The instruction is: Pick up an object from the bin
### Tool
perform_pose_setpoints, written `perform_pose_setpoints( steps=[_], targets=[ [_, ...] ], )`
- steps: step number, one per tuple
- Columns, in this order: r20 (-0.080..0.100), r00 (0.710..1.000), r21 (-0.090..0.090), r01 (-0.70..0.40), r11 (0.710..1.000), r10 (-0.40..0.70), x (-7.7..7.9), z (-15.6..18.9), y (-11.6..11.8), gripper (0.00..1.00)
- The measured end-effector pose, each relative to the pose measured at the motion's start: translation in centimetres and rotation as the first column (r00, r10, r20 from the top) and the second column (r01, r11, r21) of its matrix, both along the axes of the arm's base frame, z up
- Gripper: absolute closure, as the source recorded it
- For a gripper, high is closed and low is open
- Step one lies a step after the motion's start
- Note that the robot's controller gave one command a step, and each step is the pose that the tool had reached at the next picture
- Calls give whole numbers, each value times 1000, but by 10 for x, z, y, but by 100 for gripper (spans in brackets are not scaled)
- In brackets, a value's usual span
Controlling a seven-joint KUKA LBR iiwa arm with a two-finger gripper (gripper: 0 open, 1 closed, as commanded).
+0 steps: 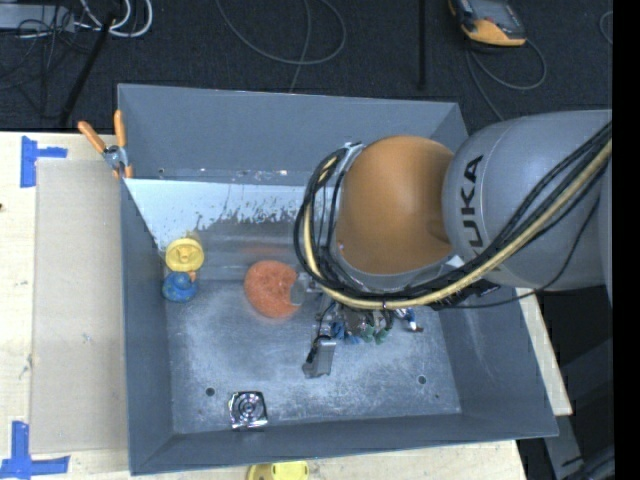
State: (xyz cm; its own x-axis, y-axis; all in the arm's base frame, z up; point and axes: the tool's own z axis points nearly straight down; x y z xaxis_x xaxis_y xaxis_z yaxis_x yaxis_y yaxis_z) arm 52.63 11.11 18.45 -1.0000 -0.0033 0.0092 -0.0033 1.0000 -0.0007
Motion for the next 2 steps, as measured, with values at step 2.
perform_pose_setpoints(
  steps=[2],
  targets=[
    [14,999,3,45,999,-45,51,-20,-24,0]
  ],
)
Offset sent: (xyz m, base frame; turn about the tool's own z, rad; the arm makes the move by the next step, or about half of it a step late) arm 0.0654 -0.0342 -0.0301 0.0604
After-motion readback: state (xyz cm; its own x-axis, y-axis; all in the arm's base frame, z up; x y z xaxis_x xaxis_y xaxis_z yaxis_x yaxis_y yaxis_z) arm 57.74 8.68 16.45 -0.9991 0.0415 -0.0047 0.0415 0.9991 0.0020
